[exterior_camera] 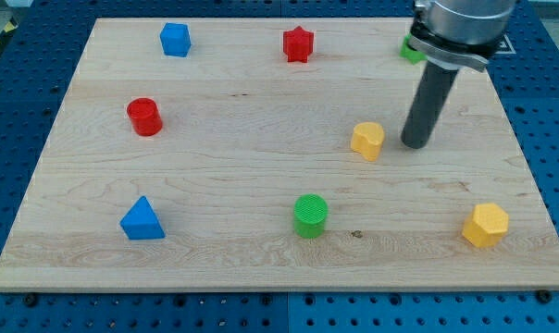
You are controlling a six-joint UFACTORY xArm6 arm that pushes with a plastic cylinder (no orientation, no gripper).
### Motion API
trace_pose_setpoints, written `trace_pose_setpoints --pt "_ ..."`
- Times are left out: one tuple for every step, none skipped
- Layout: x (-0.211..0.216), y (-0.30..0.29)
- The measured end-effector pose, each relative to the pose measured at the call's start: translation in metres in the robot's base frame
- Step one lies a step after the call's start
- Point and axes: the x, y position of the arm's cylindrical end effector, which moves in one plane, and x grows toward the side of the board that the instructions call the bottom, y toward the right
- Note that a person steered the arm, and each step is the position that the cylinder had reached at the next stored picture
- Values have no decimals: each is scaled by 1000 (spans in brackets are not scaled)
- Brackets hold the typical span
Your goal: Move the yellow heart to the red circle
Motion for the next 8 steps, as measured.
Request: trace_pose_setpoints --pt "1 -40" --pt "-3 -125" --pt "-3 -189" --pt "-20 -184" --pt "-27 -200" --pt "-27 -241" --pt "-27 -244" --pt "-25 -203"
